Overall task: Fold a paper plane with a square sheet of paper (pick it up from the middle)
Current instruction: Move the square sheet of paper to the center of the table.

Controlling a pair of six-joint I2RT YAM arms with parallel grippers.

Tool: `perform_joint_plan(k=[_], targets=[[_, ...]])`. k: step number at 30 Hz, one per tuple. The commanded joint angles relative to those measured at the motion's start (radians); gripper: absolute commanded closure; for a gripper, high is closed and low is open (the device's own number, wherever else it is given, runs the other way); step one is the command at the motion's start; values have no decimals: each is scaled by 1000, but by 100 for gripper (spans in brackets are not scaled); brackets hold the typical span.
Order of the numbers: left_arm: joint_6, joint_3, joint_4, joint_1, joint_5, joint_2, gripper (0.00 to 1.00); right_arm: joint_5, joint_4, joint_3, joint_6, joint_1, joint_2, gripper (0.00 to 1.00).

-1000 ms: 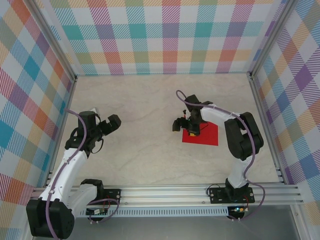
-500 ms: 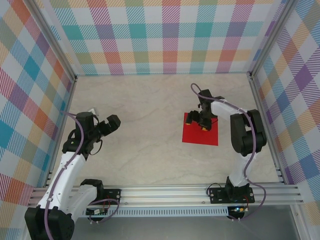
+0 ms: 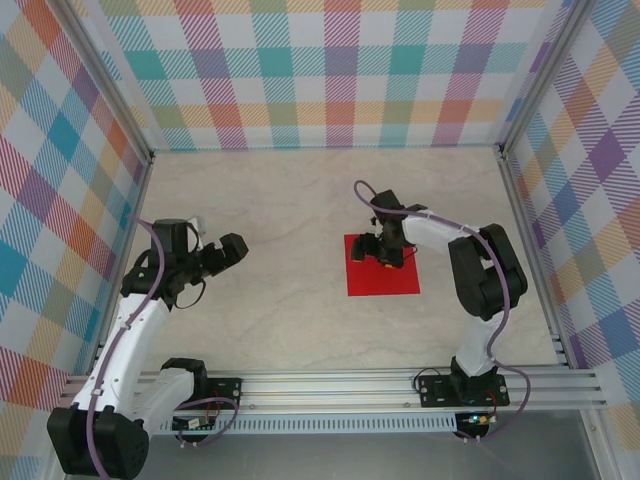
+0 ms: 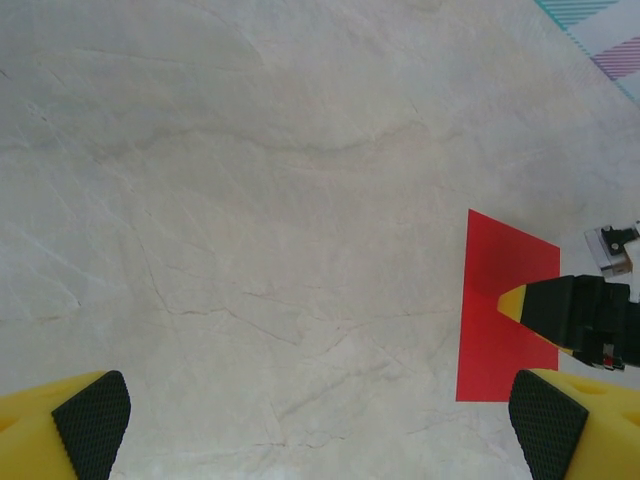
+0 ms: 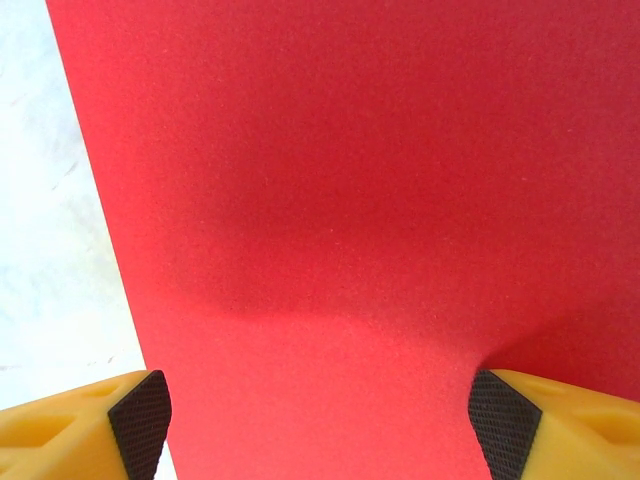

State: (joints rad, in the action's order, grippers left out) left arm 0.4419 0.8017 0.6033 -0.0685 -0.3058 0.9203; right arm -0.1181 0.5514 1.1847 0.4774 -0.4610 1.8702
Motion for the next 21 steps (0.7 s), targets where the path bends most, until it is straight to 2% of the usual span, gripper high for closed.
perform_joint_plan(k=[1, 7, 12, 17, 21], targets=[[1, -21, 22, 17, -50, -18, 0, -61, 51, -91, 6, -60, 51, 18], [7, -37, -4, 18, -85, -12, 0, -56, 22, -133, 9, -131, 31, 18], [6, -33, -13, 18, -102, -1, 0, -1, 50, -98, 4, -170, -3, 18], [4, -31, -23, 18, -121, 16, 0, 125, 131, -12, 58, -169, -52, 17], [14, -50, -51, 16, -181, 26, 0, 136, 122, -37, 91, -119, -104, 17]])
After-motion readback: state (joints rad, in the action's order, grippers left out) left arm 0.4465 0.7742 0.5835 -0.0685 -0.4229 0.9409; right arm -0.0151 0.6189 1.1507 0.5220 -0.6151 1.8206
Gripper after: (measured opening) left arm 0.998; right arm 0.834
